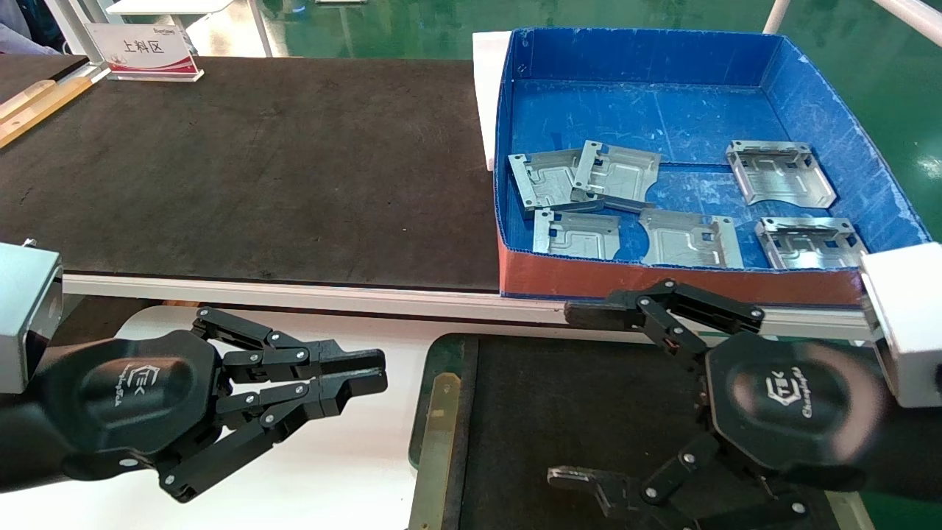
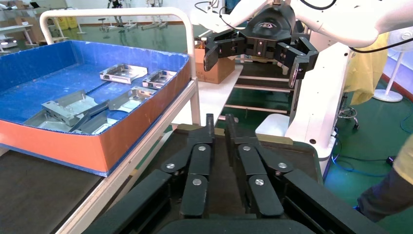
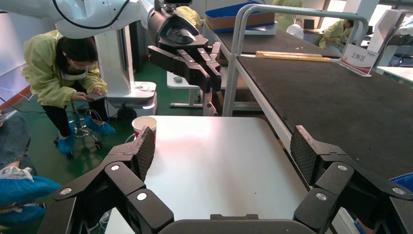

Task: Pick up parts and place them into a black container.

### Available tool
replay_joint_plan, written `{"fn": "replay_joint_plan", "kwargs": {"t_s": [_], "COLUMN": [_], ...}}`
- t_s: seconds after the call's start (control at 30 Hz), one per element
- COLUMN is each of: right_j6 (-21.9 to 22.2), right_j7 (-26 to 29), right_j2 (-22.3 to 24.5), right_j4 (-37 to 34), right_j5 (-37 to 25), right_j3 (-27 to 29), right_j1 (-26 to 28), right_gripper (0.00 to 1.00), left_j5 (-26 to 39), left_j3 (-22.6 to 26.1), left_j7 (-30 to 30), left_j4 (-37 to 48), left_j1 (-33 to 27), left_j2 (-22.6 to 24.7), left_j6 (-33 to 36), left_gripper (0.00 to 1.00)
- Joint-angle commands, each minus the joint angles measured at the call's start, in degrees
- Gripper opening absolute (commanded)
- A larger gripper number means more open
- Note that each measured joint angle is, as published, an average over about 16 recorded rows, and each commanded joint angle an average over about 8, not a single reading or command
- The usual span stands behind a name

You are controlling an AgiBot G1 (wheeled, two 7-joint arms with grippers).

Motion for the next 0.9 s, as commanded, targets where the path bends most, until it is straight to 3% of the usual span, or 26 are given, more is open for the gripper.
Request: {"fn": "replay_joint_plan", "kwargs": {"t_s": [0.03, 0.53, 0.8, 0.9], "right_j6": [0.0, 0.0, 0.0, 0.0], "right_j7": [0.0, 0.0, 0.0, 0.0], "right_j2": [0.0, 0.0, 0.0, 0.0], "right_j4": [0.0, 0.0, 0.0, 0.0], "right_j5": [0.0, 0.0, 0.0, 0.0], "right_j3": [0.0, 0.0, 0.0, 0.0], "right_j1": [0.0, 0.0, 0.0, 0.0], "right_gripper": [1.0, 1.0, 1.0, 1.0], "left_j5": [0.0, 0.0, 0.0, 0.0], "left_j3": [0.0, 0.0, 0.0, 0.0], "left_j7": [0.0, 0.0, 0.0, 0.0], "left_j4": [0.0, 0.0, 0.0, 0.0], "left_j1": [0.0, 0.0, 0.0, 0.0], "left_j2": [0.0, 0.0, 0.0, 0.0], "left_j6": [0.0, 0.0, 0.0, 0.0], "left_gripper": [1.0, 0.99, 0.0, 0.0]}}
